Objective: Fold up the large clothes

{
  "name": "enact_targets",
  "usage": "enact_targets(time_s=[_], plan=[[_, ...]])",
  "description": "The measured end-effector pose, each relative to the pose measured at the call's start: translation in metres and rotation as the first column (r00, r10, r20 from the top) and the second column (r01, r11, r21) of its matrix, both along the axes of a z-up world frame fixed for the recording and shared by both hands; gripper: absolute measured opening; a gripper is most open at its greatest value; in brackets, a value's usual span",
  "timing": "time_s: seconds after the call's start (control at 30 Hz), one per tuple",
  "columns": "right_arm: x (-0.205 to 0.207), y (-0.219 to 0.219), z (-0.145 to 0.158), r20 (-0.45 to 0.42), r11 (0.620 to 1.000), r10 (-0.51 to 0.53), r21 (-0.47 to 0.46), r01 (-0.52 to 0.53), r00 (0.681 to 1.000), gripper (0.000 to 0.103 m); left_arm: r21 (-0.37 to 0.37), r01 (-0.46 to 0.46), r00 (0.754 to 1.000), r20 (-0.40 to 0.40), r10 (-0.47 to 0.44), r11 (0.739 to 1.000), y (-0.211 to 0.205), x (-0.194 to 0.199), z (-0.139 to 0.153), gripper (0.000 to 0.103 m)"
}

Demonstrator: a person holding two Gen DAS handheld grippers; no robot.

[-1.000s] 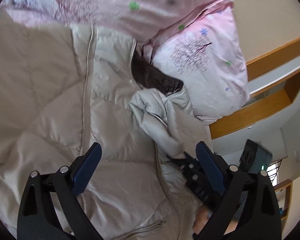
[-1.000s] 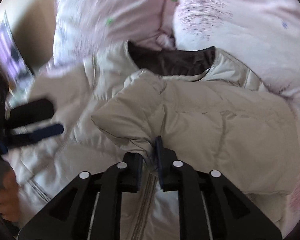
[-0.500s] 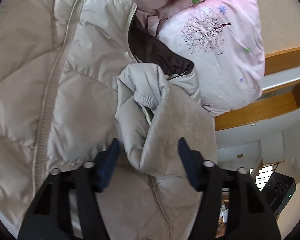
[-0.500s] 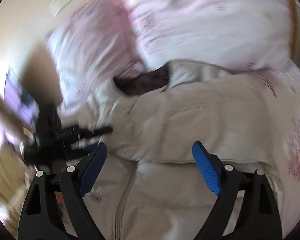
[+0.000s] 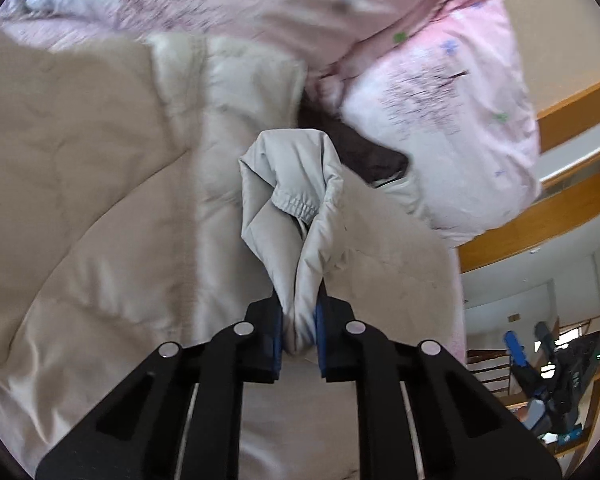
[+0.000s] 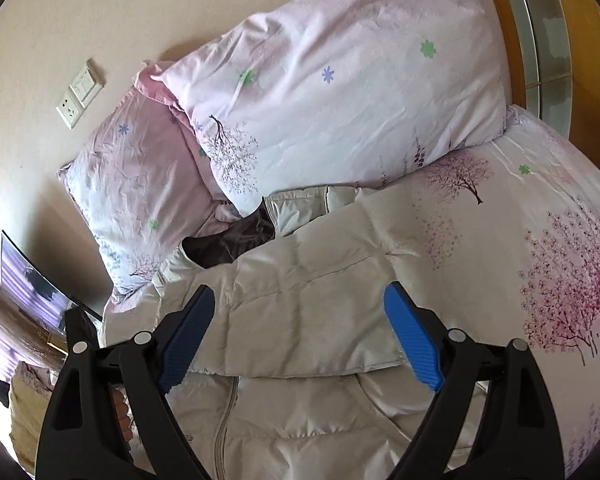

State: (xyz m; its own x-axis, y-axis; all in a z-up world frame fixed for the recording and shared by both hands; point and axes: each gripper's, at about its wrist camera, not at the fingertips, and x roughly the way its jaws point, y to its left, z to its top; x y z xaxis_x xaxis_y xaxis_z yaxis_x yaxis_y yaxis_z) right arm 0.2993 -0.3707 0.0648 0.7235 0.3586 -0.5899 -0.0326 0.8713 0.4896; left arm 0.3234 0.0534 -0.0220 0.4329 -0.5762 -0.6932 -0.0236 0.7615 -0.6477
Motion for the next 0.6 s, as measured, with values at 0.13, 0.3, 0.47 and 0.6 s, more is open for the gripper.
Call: enact_targets(time_s=[0.13, 0.3, 0.47, 0.6], plan=[[0.012, 0.029, -0.01, -0.06, 0.997, 0.079, 0.016, -0.078, 0.995, 0.08, 0.037, 0.01, 1.0, -0.015, -0.01, 0.999, -0.004, 0.0, -0.011, 0.025], [0.027, 0.092, -0.019, -0.107, 0.972, 0.232, -0.019, -0.236, 0.967, 0.051, 0.05, 0.001, 0.998, 0.064, -0.004, 0.999, 0.011, -0.021, 0.015, 0.072], [0.044, 0.162, -0.034, -0.174, 0.919, 0.372, -0.072, -0.388, 0.912, 0.027, 0.122, -0.064, 0.978, 0.204, 0.038, 0.99, 0.058, -0.078, 0.053, 0.086], [0.054, 0.214, -0.044, -0.211, 0.875, 0.442, -0.11, -0.471, 0.872, 0.022, 0.2, -0.187, 0.955, 0.268, 0.13, 0.962, 0.115, -0.135, 0.064, 0.086]])
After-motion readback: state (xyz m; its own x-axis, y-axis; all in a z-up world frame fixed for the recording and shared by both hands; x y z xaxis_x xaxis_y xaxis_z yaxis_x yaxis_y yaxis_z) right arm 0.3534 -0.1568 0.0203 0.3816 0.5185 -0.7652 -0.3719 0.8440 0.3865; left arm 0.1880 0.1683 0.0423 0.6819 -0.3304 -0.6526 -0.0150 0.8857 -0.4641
